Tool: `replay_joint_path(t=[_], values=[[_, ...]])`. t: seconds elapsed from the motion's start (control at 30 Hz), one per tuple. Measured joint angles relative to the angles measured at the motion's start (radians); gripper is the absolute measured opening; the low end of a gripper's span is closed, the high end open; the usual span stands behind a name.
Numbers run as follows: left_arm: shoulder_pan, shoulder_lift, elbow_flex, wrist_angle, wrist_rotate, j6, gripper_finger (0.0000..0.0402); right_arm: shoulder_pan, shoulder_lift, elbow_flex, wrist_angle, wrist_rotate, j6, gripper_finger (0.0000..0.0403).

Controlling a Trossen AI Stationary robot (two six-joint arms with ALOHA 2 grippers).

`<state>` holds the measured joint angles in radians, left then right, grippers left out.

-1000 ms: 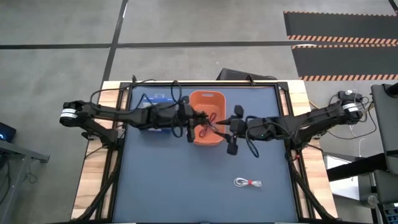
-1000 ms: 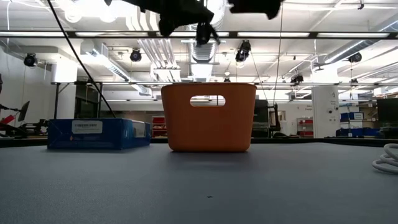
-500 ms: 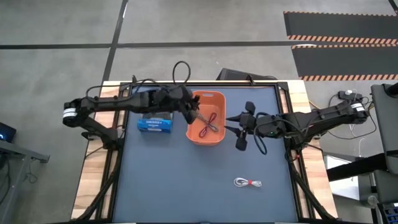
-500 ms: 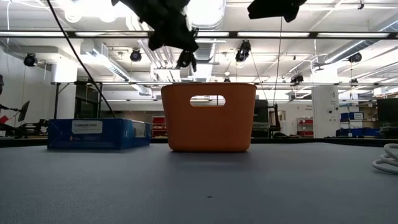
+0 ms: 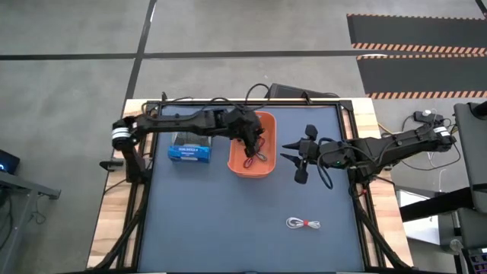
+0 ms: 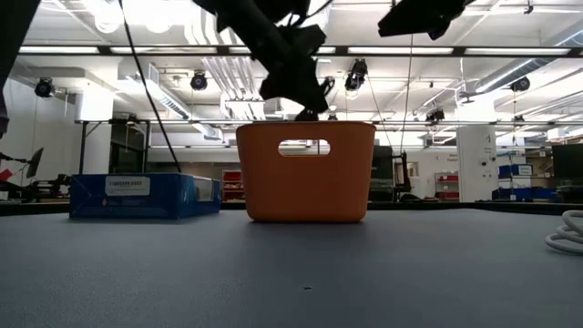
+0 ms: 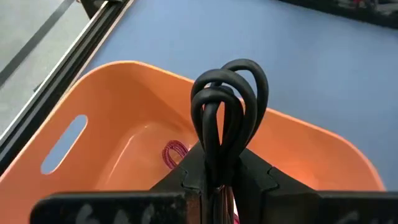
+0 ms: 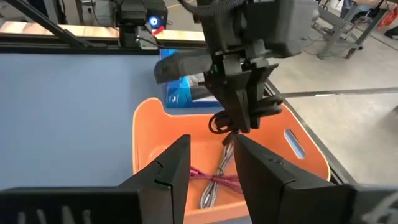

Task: Pick and place USB-C Cables
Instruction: Put the black charger cable into the orange bin

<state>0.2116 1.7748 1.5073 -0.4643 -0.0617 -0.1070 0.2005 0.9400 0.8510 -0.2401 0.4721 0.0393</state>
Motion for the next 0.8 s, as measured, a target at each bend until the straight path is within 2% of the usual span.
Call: replay_joint_path(t=[0.27,0.8], values=[[0.042,0.070,-0.007,0.012,-0.001,0.020,0.0030,0.000,-0.044,-0.050,0.014,0.000,0.014,0.0103],[0.117,0.183,-0.009,0.036,-0.007,0.042,0.0041,0.000,-0.041,-0.062,0.021,0.000,0.042,0.0086]])
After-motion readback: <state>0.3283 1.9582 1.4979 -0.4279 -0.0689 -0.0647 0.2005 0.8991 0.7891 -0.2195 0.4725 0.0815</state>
